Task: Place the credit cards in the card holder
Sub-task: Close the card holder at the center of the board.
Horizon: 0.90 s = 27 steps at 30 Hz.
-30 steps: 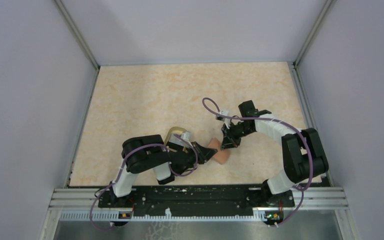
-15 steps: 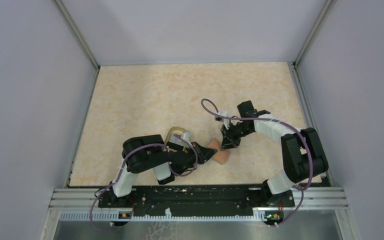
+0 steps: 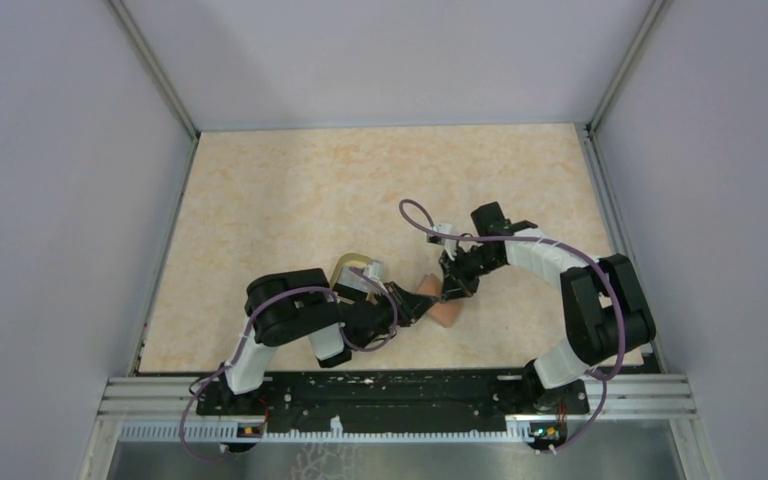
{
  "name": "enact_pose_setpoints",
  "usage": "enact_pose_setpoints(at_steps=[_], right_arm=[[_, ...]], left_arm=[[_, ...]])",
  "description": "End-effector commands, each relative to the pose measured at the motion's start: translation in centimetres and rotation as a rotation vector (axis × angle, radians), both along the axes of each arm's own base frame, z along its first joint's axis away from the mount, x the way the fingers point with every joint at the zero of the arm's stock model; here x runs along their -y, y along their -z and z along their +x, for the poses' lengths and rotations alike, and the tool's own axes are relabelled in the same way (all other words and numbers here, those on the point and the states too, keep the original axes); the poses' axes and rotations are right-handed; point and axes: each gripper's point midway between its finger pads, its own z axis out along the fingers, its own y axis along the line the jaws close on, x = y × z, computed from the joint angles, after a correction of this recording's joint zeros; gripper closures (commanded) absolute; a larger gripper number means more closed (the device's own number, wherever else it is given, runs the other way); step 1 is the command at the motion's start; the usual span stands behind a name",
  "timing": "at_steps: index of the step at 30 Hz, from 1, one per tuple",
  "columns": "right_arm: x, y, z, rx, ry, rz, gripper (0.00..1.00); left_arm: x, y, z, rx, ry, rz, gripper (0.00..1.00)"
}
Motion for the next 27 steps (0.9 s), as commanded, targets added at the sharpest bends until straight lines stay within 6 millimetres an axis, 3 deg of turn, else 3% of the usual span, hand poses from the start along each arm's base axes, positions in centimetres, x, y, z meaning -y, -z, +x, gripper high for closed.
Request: enact_pose_setpoints(at_steps=[1, 9, 12, 17, 21, 27], right_arm=[[-0.7, -0.7, 0.3, 0.03, -0.004, 0.016, 1.0], [-0.4, -1.0, 0.4, 0.039, -0.01, 0.014, 1.0], [-0.9, -2.4, -0.1, 0.039, -0.062, 0.059, 1.0], [-0.6, -4.9, -0.2, 0.202, -0.088, 0.096, 0.75], [0.1, -5.9, 0.7, 0.362, -0.077, 0.074, 0.69], [2.4, -4.4, 3.5, 0.493, 0.019, -0.092, 0.57]], left_arm=[[0.7, -2.6, 0.1, 0.041, 0.001, -0.105, 1.0], [0.5, -2.4, 0.2, 0.036, -0.006, -0.105, 1.0], [0.1, -2.4, 0.2, 0.032, -0.016, -0.107, 1.0], [-0.2, -2.2, 0.3, 0.022, -0.029, -0.11, 1.0], [-0.2, -2.2, 0.3, 0.016, -0.032, -0.118, 1.0], [-0.1, -2.1, 0.4, 0.012, -0.032, -0.116, 1.0]])
